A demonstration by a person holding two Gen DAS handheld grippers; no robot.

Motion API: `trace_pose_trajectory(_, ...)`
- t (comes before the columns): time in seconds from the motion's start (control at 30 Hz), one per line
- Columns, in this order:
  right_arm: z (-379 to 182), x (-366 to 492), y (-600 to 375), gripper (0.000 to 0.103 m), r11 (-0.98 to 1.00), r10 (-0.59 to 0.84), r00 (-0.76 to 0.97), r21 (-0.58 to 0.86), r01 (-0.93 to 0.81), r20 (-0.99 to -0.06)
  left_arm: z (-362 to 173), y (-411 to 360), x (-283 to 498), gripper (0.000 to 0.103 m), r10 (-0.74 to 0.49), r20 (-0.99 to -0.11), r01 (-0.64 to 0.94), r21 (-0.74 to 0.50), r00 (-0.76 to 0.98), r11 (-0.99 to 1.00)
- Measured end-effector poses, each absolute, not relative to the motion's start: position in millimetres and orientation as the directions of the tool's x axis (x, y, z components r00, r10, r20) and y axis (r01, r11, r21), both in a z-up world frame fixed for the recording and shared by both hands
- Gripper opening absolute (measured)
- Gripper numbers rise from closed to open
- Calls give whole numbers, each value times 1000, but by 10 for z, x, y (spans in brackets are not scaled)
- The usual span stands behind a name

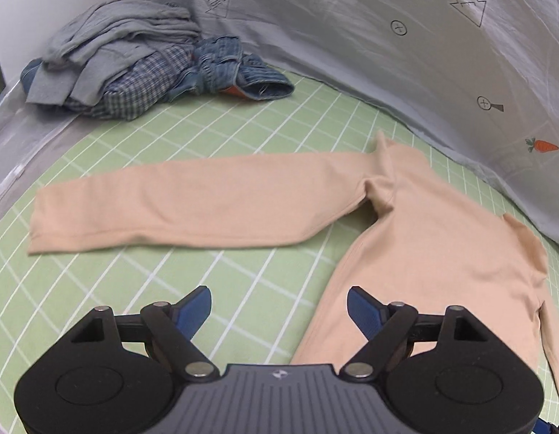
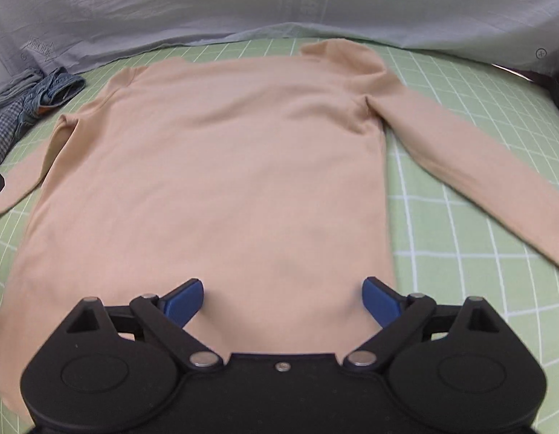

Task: Fold clothes

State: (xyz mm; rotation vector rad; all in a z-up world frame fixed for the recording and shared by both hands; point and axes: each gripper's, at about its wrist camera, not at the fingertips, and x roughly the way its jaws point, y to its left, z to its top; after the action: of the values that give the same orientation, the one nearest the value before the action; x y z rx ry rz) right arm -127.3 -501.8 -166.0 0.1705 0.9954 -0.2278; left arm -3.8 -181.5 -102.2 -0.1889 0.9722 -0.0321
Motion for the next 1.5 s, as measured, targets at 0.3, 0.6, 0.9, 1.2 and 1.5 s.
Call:
trace_pose_trajectory(0.3, -1697, -1494, -4771, 103, 934, -193, 512, 3, 358, -837, -1047, -1150, -191, 83, -49, -834, -138, -148, 550, 979)
trace_pose_trajectory(0.6, -1727, -1509, -4669, 103, 883, -270, 500, -5, 469, -823, -1149, -561, 417, 83, 49, -842, -226, -88, 537, 970)
trace_pose_trajectory(0.9, -1731, -1437, -4644, 103, 850, -298, 465, -9, 527, -834, -1396, -266, 959, 83, 140, -859, -302, -17, 492, 953)
trace_pose_trajectory(1.2, -1724, -1385, -4615, 103, 826, -311, 439, -12, 563, -843, -1484, -124, 850, 81, 154, -831, -291, -10, 534, 957)
trace_pose_trajectory(1.5, -1721, -1382, -4606, 103, 822, -316, 438, -12, 569, -842, -1427, -130, 647, 13, 113, -801, -251, -48, 587, 967)
